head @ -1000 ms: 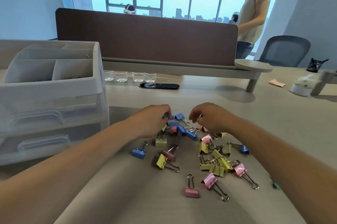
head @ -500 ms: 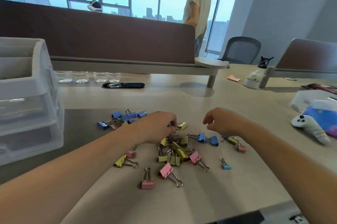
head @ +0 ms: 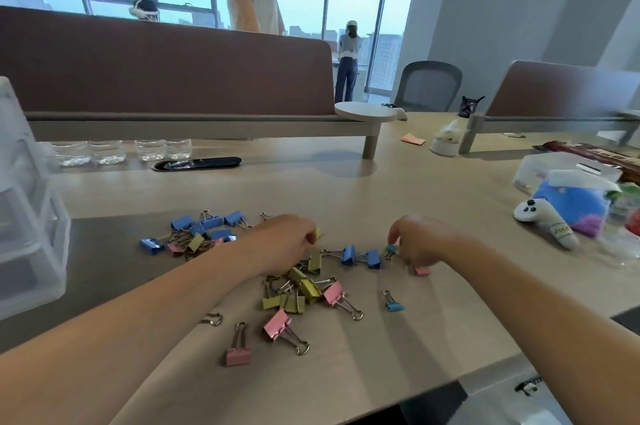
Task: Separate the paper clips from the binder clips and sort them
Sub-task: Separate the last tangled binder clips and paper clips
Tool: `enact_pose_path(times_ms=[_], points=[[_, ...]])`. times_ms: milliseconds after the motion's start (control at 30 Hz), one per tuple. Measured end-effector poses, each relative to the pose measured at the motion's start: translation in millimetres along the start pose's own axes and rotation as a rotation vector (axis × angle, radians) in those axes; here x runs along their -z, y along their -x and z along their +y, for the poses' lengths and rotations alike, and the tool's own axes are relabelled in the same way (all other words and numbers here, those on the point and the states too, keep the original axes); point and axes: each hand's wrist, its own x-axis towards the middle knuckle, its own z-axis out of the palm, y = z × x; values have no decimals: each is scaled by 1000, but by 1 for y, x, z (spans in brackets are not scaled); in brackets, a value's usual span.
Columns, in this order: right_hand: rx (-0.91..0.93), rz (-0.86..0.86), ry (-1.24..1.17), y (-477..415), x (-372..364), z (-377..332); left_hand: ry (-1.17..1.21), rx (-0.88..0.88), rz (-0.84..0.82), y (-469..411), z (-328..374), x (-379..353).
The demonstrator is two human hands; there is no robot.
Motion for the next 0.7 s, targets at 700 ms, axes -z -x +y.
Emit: enact_pose_path(times_ms=[700], points=[[140, 280, -348, -2, -9, -8, 85, -152, 37, -2, 29, -10]])
